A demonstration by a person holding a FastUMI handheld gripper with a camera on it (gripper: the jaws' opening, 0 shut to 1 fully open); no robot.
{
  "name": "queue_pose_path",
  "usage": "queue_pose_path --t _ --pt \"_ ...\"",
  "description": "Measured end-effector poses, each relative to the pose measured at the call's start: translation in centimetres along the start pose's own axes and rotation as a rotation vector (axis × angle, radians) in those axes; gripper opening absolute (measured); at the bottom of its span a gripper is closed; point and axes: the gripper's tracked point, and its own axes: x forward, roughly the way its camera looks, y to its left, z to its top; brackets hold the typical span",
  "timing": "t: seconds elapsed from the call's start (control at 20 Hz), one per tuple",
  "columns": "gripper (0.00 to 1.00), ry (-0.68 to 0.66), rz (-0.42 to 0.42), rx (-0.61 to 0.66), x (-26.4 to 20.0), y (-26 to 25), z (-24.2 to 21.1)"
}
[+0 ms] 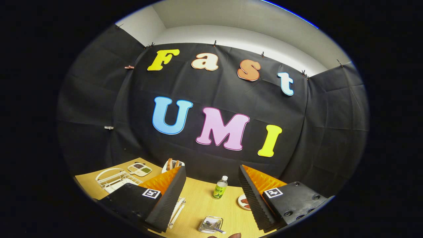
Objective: Take the plate from the dish rack, then take the spoon from the basket and place it into the plate.
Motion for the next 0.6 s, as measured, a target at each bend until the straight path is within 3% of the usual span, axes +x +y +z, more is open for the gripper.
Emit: queue_pose_path --t 0.25,0.6 --pt "0.97 0.05 0.067 0.014 1.6 3.2 -0.7" --pt "0.95 0.286 0.214 0.028 4.4 11.2 -5.1"
